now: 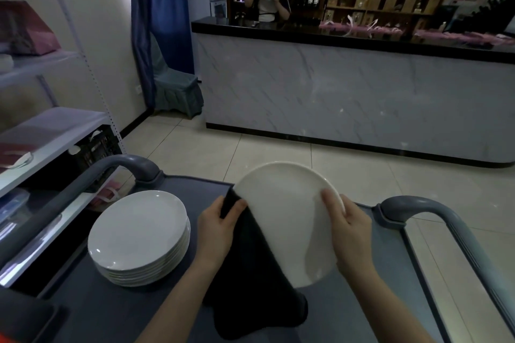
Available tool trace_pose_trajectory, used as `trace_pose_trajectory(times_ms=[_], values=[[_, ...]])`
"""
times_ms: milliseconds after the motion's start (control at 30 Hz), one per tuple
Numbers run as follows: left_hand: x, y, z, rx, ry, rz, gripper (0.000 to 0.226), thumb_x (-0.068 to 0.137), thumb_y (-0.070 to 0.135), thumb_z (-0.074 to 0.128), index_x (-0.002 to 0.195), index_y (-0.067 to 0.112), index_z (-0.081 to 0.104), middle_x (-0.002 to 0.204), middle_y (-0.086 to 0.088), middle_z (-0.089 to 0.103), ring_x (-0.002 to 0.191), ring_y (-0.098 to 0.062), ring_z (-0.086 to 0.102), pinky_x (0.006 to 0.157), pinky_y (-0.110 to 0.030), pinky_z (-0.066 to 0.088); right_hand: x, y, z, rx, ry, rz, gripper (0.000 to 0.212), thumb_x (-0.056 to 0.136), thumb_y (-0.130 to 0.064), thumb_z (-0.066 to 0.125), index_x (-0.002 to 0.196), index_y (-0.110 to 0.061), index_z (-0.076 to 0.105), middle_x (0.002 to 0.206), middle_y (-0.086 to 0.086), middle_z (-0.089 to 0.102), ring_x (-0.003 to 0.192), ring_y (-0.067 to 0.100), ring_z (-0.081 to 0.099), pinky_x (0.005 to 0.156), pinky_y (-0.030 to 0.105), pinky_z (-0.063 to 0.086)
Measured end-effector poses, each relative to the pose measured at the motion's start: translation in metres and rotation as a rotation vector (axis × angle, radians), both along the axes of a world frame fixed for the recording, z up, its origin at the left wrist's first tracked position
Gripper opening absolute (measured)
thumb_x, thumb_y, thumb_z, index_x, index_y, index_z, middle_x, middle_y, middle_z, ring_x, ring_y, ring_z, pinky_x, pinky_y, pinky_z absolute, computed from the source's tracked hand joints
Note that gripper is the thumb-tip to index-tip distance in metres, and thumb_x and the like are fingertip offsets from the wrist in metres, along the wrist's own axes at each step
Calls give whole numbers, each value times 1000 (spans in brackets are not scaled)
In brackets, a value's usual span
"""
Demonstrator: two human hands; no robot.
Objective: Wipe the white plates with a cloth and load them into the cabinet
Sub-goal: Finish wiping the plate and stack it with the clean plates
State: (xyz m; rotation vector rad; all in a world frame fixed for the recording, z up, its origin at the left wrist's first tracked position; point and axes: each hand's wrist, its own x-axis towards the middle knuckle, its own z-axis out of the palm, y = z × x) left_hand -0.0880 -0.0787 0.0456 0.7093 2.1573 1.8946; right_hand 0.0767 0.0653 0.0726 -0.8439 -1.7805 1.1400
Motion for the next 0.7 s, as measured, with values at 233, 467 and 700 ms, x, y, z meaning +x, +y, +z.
trace_pose_trajectory(times_ms=[233, 467, 700], values=[[-4, -1, 14, -80, 172, -162, 17, 84, 21, 75, 71, 17, 65, 61, 7, 62, 58, 1, 48, 59, -21, 42, 0, 7, 5, 267, -209, 254, 40, 92, -44, 61, 59, -26, 49, 53, -8, 45, 50, 3, 40, 48, 17, 28], [-8, 4, 6, -60, 84, -44, 14, 85, 25, 73, 75, 20, 66, 68, 6, 66, 61, -2, 53, 59, -18, 42, -3, -8, -5, 94, -28, 37, 52, 94, -43, 62, 58, -10, 43, 52, -5, 34, 50, 2, 31, 47, 20, 25], [-9, -4, -16, -31, -46, 79, 18, 89, 26, 70, 72, 20, 66, 67, 10, 69, 60, 0, 55, 56, -16, 43, -3, 2, -4, 31, -75, 92, 28, 90, -53, 56, 67, -37, 61, 64, -21, 60, 58, -3, 52, 53, 9, 40]])
